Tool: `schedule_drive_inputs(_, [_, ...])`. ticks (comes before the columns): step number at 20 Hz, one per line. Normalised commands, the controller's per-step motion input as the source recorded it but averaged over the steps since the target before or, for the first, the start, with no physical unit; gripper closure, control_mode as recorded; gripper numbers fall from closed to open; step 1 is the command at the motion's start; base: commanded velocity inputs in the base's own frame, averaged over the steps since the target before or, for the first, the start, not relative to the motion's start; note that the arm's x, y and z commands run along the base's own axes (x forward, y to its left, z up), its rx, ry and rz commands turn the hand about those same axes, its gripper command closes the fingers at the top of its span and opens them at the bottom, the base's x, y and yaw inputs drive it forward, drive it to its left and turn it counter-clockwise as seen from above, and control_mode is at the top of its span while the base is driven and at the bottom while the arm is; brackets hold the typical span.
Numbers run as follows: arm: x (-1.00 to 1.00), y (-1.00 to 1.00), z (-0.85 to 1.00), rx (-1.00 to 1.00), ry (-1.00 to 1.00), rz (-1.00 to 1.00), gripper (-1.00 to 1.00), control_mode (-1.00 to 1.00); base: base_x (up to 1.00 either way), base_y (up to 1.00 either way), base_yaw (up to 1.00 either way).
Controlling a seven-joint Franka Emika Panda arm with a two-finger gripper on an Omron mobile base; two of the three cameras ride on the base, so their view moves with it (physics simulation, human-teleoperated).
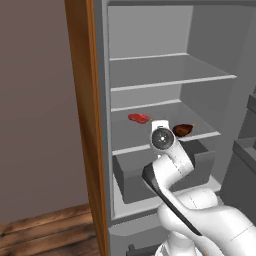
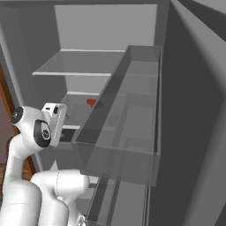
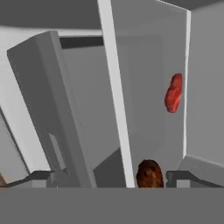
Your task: Place the steak on the counter behind the older steak on the same shelf of the fridge to maintain FIFO order. Close the fridge door when finished.
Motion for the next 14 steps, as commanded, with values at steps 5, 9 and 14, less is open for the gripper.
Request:
schedule_drive_inputs(5, [-0.82, -0.36, 0.35, 0.09, 0.00, -0.10, -1.00, -1.00, 0.00, 0.00, 0.00])
schedule_drive_inputs(9, [-0.79, -0.35, 0.20, 0.09, 0.00, -0.12, -1.00, -1.00, 0.00, 0.00, 0.00])
schedule_drive_inputs(14, [-0.58, -0.10, 0.00, 0.04, 0.01, -0.12, -1.00, -1.00, 0.00, 0.00, 0.00])
